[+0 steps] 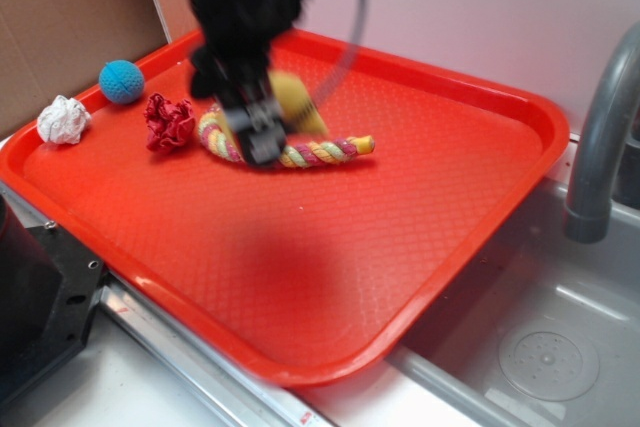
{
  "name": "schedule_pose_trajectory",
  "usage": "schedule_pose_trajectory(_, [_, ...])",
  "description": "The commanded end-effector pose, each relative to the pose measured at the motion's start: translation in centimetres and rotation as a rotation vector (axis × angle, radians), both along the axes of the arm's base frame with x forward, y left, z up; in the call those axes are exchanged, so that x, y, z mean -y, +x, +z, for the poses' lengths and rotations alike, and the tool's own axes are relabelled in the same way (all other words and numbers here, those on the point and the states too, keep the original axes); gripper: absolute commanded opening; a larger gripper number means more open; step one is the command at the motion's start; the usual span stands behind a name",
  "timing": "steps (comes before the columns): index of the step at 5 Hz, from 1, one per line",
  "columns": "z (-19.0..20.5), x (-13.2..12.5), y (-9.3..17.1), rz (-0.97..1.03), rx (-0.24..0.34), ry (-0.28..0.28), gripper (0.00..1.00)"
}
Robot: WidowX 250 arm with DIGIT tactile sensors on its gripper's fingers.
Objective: Grab the green sponge.
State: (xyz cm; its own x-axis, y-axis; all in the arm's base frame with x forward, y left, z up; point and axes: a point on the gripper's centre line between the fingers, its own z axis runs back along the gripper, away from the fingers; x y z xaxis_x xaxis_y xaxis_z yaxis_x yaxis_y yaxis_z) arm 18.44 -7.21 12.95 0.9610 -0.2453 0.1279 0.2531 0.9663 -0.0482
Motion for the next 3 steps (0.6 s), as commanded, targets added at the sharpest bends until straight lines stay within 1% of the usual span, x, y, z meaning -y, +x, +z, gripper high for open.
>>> schedule_pose_trajectory(1, [10.6, -5.7, -3.3, 0.383, 0.074, -0.008, 0.0])
schedule_pose_trajectory(2, [12.9, -5.4, -3.3, 0.443, 0.087, 0.055, 0.0])
schedule_pose_trajectory(3, [11.5, -4.8, -2.5, 0.448, 0.046, 0.101, 0.0])
